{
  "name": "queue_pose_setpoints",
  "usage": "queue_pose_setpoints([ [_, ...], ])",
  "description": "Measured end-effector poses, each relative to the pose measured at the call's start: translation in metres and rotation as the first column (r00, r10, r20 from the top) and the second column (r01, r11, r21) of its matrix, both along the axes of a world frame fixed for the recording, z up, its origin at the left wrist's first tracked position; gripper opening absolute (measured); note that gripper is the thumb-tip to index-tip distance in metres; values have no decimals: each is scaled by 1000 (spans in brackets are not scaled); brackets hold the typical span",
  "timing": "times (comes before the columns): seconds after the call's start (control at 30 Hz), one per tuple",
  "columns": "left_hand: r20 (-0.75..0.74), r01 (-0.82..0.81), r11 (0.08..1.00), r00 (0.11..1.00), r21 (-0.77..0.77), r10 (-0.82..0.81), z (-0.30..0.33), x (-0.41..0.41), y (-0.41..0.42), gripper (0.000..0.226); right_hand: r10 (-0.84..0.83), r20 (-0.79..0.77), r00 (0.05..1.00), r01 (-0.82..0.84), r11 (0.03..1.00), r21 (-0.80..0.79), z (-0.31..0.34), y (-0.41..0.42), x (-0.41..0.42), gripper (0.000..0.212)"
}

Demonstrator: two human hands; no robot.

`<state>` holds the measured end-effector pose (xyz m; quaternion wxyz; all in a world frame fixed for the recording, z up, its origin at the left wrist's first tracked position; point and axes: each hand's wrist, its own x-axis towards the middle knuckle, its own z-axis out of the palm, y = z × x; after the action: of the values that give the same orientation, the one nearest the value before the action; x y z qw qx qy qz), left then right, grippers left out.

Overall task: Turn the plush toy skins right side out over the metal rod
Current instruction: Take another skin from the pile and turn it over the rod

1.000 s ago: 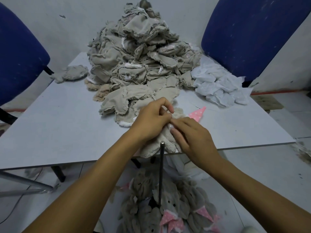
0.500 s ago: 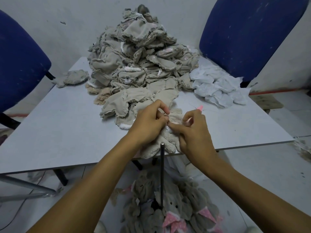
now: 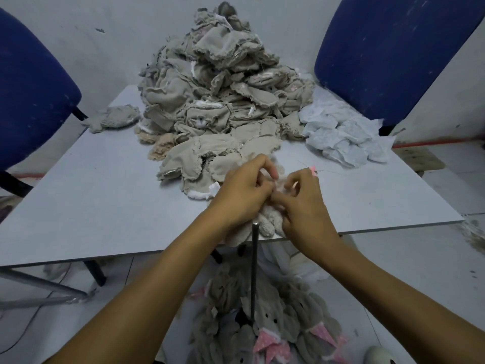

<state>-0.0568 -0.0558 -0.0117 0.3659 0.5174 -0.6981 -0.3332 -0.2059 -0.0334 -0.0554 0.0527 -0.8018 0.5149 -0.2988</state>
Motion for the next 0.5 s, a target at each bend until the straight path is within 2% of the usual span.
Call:
queue_pose_setpoints([
  [0.07, -5, 19, 1000, 1000, 11, -18, -3, -2, 1, 21, -15, -57, 998, 18, 999, 52, 3, -2, 2, 11],
  [0.13, 0, 3, 1000, 1000, 5, -3, -4, -1, 0, 19, 31, -38, 999, -29, 998, 57, 3, -4, 1, 10],
  [0.2, 127, -71, 993, 988, -98, 84, -6, 4, -4, 15, 25, 117, 993, -27, 1000, 15, 3, -3, -2, 17],
  [0.27, 297, -117, 976, 940, -185, 169, -7, 8, -11, 36, -146, 291, 946, 148, 989, 14, 6, 1, -5, 24],
  [0.3, 337, -120, 982, 927, -144, 162, -5, 8, -13, 52, -255, 280, 925, 248, 967, 61, 7, 0, -6, 20],
  [0.33, 377, -106, 991, 917, -81, 129, -4, 8, -15, 67, -341, 181, 922, 325, 939, 112, 8, -2, -8, 21],
  [0.4, 510, -76, 997, 858, 4, 64, -3, 1, -16, 88, -347, -20, 938, 343, 914, 216, 12, -8, -11, 40],
  [0.43, 553, -68, 997, 832, 32, 38, -5, -2, -18, 93, -309, 6, 951, 295, 913, 281, 15, -10, -12, 49],
  [0.47, 569, -60, 995, 823, 74, 8, -4, -5, -18, 98, -279, 129, 951, 222, 913, 341, 18, -12, -12, 55],
  [0.5, 521, -52, 989, 853, 135, -26, 0, -7, -18, 100, -260, 284, 923, 148, 920, 363, 23, -12, -11, 58],
])
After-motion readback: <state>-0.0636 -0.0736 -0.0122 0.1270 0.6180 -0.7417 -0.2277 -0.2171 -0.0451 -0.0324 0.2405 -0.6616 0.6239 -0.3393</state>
